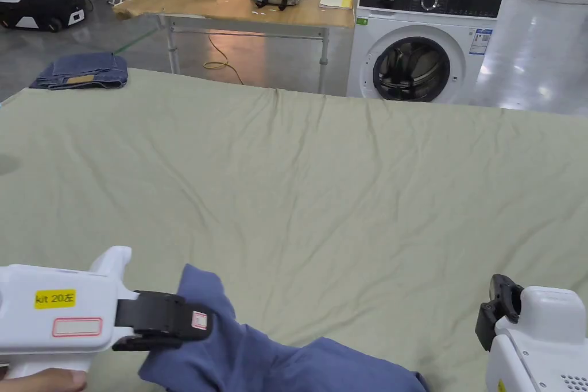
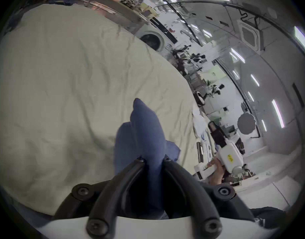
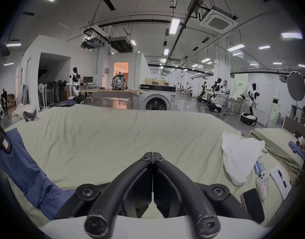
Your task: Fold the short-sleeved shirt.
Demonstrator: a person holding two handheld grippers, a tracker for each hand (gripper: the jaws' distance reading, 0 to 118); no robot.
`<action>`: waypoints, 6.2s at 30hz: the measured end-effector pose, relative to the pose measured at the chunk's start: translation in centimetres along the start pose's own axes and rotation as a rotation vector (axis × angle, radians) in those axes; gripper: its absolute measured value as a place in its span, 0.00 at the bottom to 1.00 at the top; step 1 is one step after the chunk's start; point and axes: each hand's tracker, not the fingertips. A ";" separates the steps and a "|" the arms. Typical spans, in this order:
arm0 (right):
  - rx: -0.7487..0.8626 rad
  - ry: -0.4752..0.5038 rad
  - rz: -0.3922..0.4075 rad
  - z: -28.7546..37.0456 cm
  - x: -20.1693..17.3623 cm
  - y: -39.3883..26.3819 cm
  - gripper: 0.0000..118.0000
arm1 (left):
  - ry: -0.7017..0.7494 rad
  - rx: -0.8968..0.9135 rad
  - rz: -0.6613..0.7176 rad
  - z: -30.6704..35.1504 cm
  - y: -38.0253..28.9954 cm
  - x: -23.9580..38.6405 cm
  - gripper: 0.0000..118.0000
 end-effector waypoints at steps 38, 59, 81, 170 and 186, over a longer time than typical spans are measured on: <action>-0.017 -0.054 -0.028 0.4 2.7 -0.2 0.00 | -0.040 -0.274 -0.116 -20.5 -2.8 6.5 0.17; -0.011 -0.040 -0.049 1.1 1.7 -0.2 0.00 | -0.048 -0.169 -0.082 -21.0 -4.8 5.9 0.00; 0.162 -0.041 -0.049 0.9 -2.5 4.1 0.00 | 0.669 0.892 -0.689 -6.1 -5.9 9.5 0.00; -0.306 0.151 0.083 -0.3 -7.8 -3.5 0.00 | -0.168 -0.119 0.098 -3.7 4.6 -14.3 0.21; -0.278 0.155 0.095 -1.6 -9.5 -1.9 0.00 | 0.247 0.041 0.213 20.6 11.7 -23.0 0.21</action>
